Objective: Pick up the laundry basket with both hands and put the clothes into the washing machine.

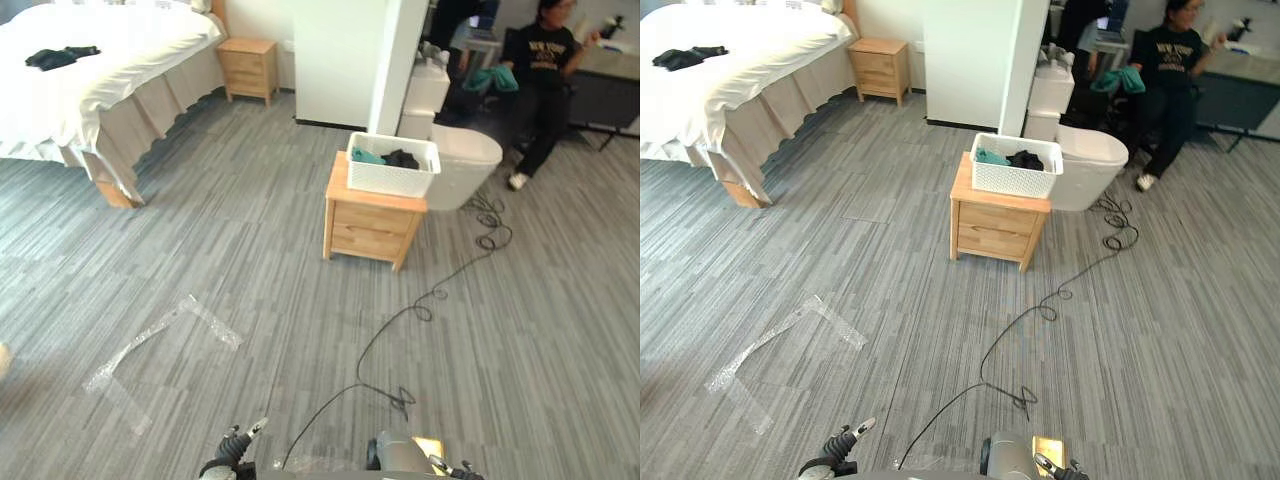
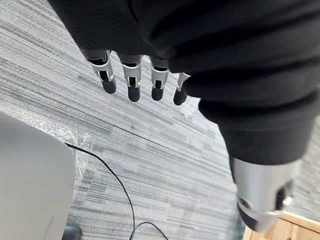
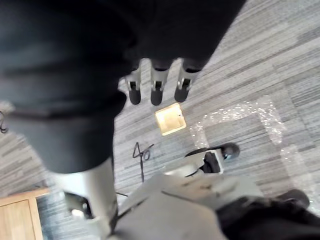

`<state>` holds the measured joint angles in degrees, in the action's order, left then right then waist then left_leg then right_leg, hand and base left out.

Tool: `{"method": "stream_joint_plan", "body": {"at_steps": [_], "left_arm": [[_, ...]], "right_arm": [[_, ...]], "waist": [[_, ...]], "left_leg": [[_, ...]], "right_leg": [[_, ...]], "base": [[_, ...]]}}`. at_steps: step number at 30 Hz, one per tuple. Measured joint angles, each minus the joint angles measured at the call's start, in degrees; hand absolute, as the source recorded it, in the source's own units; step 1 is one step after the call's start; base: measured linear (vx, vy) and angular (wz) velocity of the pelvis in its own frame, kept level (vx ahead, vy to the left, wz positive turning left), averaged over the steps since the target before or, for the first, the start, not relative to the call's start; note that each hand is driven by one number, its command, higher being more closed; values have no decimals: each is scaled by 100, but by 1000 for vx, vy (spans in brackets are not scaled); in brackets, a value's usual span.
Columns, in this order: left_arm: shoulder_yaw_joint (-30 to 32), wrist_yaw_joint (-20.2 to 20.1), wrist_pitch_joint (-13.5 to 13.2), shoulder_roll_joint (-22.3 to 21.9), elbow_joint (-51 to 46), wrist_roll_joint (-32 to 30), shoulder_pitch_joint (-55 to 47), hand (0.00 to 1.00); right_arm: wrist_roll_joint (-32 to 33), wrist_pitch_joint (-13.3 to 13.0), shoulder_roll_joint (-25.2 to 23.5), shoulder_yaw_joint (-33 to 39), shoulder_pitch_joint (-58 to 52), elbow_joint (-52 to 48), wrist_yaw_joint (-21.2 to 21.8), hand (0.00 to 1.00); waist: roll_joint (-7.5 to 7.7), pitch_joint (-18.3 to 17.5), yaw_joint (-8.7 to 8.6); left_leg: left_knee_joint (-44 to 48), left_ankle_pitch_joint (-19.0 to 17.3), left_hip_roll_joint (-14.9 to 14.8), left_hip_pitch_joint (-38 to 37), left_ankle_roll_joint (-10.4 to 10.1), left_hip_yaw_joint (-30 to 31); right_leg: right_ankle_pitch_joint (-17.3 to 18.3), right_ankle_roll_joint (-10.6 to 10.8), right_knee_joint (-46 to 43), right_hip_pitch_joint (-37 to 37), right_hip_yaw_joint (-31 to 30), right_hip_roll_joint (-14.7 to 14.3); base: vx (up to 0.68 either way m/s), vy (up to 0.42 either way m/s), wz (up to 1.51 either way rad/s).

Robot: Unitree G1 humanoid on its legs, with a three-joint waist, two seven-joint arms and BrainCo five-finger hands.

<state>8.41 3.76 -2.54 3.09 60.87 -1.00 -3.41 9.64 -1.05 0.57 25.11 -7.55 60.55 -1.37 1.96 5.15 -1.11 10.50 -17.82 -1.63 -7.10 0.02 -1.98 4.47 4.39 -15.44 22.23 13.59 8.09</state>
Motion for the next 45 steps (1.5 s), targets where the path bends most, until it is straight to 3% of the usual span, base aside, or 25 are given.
{"method": "stream_joint_plan", "body": {"at_steps": [2, 3, 4, 5, 7, 8, 10, 11, 14, 15, 16, 18, 19, 22, 24, 26, 28, 29, 33, 35, 37, 38, 40, 42, 45], "left_arm": [[30, -2, 9, -39, -2, -37, -11, 0], [123, 0, 14, -104, -3, -74, -123, 0], [134, 0, 11, -103, -15, -68, -110, 0], [255, 1, 24, -155, -64, -61, -78, 0], [520, 9, 20, -257, -189, -11, -126, 0], [556, 9, 16, -289, -194, 31, -186, 0], [526, 9, -41, -286, -347, 79, -256, 0], [479, 8, -61, -279, -394, 83, -254, 0], [290, 5, -198, -254, -701, 101, -259, 0], [280, 8, -251, -249, -761, 124, -249, 0], [275, 13, -262, -306, -753, 138, -256, 0], [276, 18, -293, -324, -761, 145, -296, 0], [300, 16, -296, -324, -762, 144, -299, 0], [557, 20, -286, -278, -841, 107, -269, 0], [550, 19, -243, -166, -788, 26, -217, 0], [521, 29, -130, -89, -636, -13, -130, 0], [447, 44, -10, -62, -426, -51, -44, 0], [293, 62, -12, -55, -401, -101, -56, 0], [-173, 119, -11, 200, -410, -93, 365, 0], [-192, 122, -33, 344, -413, 18, 481, 0], [-154, 138, -62, 490, -427, 39, 471, 0], [-136, 143, -64, 470, -408, 37, 456, 0], [-125, 142, -61, 161, -394, 39, 211, 0], [-123, 138, -54, -73, -219, 48, 142, 0], [-13, 143, -46, -72, -142, 94, -71, 0]], "right_arm": [[3, 71, -14, 234, 18, 145, -4, 0], [36, 134, 35, 383, 6, 138, 1, 0], [64, 134, 35, 427, 36, 130, -16, 0], [107, 122, 64, 468, 97, 139, -22, 0], [113, 107, 150, 403, 290, 67, -88, 0], [113, 97, 171, 354, 347, 51, -94, 0], [116, -2, 182, 161, 585, 63, -117, 0], [116, -30, 189, 126, 636, 56, -119, 0], [115, -92, 129, -96, 945, 50, -186, 0], [113, -93, 95, -160, 1072, 47, -223, 0], [113, -96, 97, -142, 1058, 31, -231, 0], [111, -106, 112, -132, 949, -18, -236, 0], [108, -105, 92, -140, 924, -17, -236, 0], [98, -106, -74, -342, 704, -87, -223, 0], [99, -97, -221, -437, 565, -89, -185, 0], [99, -91, -302, -423, 495, -125, -77, 0], [110, -126, -262, -426, 495, -141, -55, 0], [125, -147, -248, -421, 477, -148, -55, 0], [126, -182, -256, -393, 505, -122, -60, 0], [112, -155, -269, -305, 564, -54, -70, 0], [104, -99, -253, -294, 526, 160, -94, 0], [97, -86, -236, -293, 512, 228, -95, 0], [92, -97, 55, -268, 506, 285, -109, 0], [92, -105, 199, -273, 557, 287, -119, 0], [92, -147, 198, -404, 596, 162, -150, 0]], "waist": [[-51, 5, -91], [-262, -87, -169], [-226, -119, -166], [-341, -80, -131], [-415, 1, -95], [-417, 69, -56], [-539, 139, 162], [-519, 150, 192], [-448, 196, 245], [-435, 240, 285], [-476, 263, 323], [-478, 255, 382], [-477, 250, 378], [-28, 131, 492], [194, 104, 481], [253, 162, 363], [188, 209, 339], [90, 263, 336], [126, 214, 271], [173, 183, 178], [273, 80, 180], [286, 44, 172], [-135, -154, 165], [-304, -215, 163], [-242, -221, 164]], "left_leg": [[-95, -227, -142, -269, -156, 55], [-3, -335, -469, -408, -328, 96], [489, -347, -640, -219, -466, 156], [1461, -151, -818, 195, -756, 265], [3491, 1387, -914, 961, -305, 344], [4050, 1849, -994, 1157, -348, 363], [5768, 1651, -1030, 1842, -232, 332], [5893, 1561, -986, 2037, -187, 278], [5028, 1134, -813, 3002, -204, -2], [4015, 1093, -723, 3182, -180, -149], [2385, 1170, -610, 3049, -290, -142], [442, 1372, -399, 2815, -533, 93], [359, 1370, -363, 2851, -529, 175], [950, 1887, -76, 2724, 153, -372], [822, 1595, 98, 2409, 294, -541], [725, 1397, 199, 1972, 383, -501], [419, 1307, 198, 1273, 378, -532], [65, 1308, 169, 774, 375, -600], [-456, 1137, 49, 214, 157, -591], [-456, 1070, 38, 218, 52, -551], [-454, 929, 79, 102, -165, -497], [-451, 888, 53, 67, -227, -438], [-451, 793, -336, 56, -429, -280], [-442, 838, -527, 86, -560, -213], [18, 924, -648, 185, -691, -18]], "right_leg": [[-169, -141, 85, -7, -126, -62], [-404, -335, -95, -92, -83, -310], [-755, -535, -184, -148, 19, -393], [-545, -718, -441, -214, 169, -518], [-146, -900, -372, -763, 199, -689], [-103, -940, -228, -1043, 166, -790], [-50, -1021, 253, -2009, -197, -1054], [-50, -1021, 383, -2225, -267, -1051], [136, -1003, 915, -2940, -500, -991], [392, -834, 1055, -3183, -604, -942], [497, -777, 1186, -3435, -613, -941], [827, -647, 1275, -3701, -663, -923], [965, -597, 1220, -3752, -678, -910], [1426, -328, 255, -3749, -1113, -349], [923, -87, -1892, -2765, -1291, -104], [764, 137, -3393, -2102, -1353, 32], [803, 149, -3850, -1854, -1044, 224], [828, 109, -3686, -1756, -782, 356], [734, 211, -1390, -1481, -250, 454], [360, 167, -227, -1406, -372, 381], [-511, 110, 499, -1478, -471, 307], [-596, 133, 582, -1552, -449, 275], [-527, -21, 782, -1718, -192, -94], [-458, -134, 865, -1809, -28, -263], [-252, -302, 882, -2047, 122, -410]], "base": [[604, -238, 28], [564, -206, 50], [701, -294, 54], [700, -345, 37], [764, -391, 2], [673, -297, -45], [613, -228, -73], [551, -168, -59], [484, -83, -44], [481, 22, -44], [490, 55, -39], [398, 122, -26], [444, 223, -41], [646, 291, -59], [592, 253, -17], [559, 242, 11], [537, 229, -8], [376, 148, -20], [288, 31, 7], [243, -127, 13], [279, -248, 9], [303, -315, 18], [325, -323, 19], [270, -245, 23], [148, -236, 26]]}}
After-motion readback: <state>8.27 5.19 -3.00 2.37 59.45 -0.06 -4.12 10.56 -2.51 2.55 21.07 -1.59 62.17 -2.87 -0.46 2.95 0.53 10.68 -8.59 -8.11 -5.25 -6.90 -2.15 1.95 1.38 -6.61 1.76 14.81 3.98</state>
